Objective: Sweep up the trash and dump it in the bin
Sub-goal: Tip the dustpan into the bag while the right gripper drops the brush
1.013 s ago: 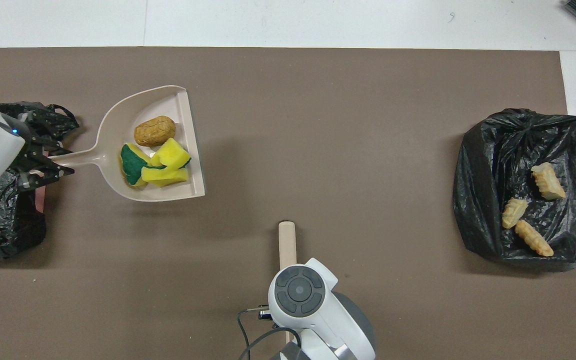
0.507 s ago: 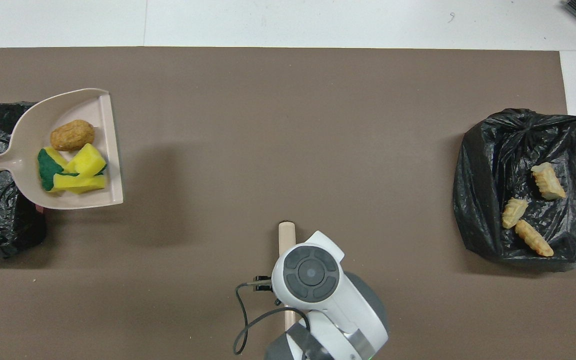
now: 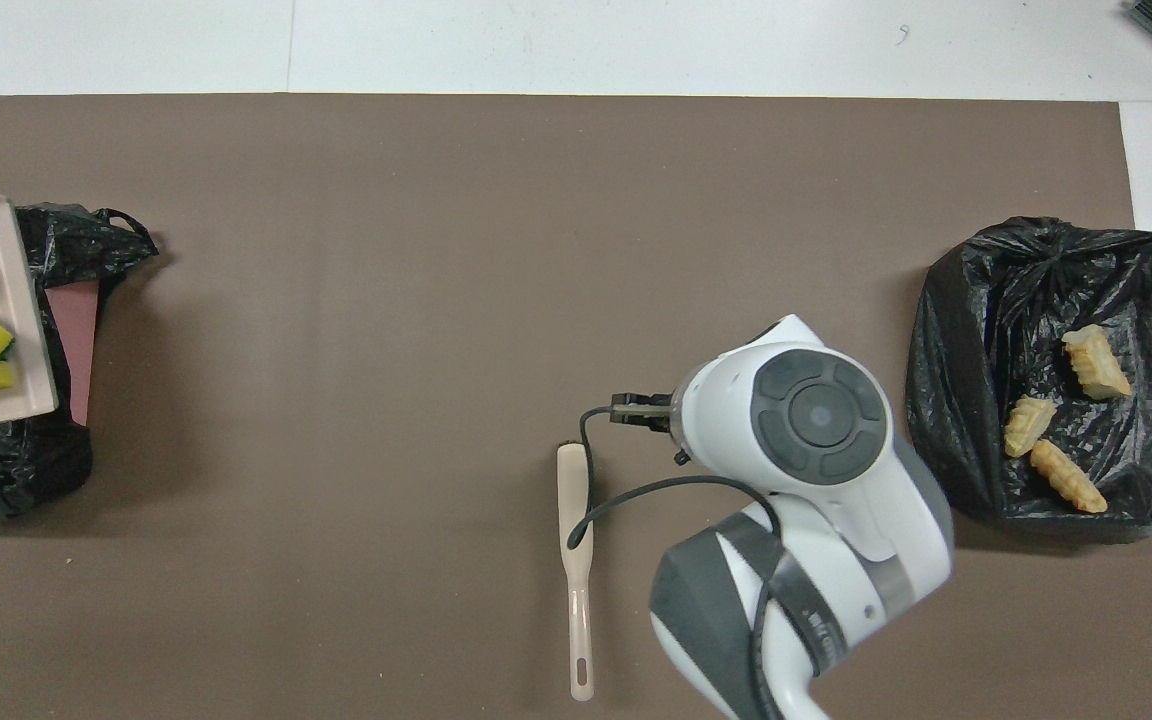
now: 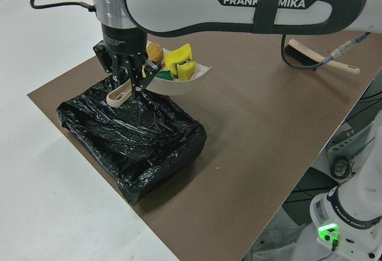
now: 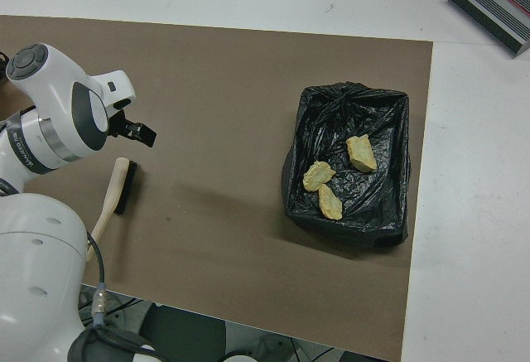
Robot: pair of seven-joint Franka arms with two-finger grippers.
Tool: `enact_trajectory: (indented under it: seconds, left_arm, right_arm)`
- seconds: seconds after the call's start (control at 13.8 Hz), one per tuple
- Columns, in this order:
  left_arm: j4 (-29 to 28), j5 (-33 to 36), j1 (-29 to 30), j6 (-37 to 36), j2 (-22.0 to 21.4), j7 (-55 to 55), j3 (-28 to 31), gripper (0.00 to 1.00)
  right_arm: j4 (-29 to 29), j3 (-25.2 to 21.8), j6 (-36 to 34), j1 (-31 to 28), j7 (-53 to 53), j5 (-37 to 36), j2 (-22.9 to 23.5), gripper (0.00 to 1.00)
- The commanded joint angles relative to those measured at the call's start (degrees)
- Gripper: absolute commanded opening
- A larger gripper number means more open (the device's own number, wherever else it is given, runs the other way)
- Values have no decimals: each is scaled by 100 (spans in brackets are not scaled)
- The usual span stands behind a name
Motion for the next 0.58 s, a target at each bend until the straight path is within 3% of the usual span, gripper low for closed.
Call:
enact_trajectory:
  seconds: [0.0, 0.29, 0.51]
  left_arm:
    - [586, 133, 150, -168, 325, 42, 47, 0]
    - [631, 624, 150, 218, 334, 34, 74, 0]
    - [622, 1202, 89, 701, 343, -10, 47, 0]
  right_arm:
    - [445, -552, -273, -168, -815, -225, 7, 100]
    - [1095, -747, -842, -992, -2259, -234, -28, 100]
    - [1649, -1291, -1615, -1004, -2682, -217, -177, 100]
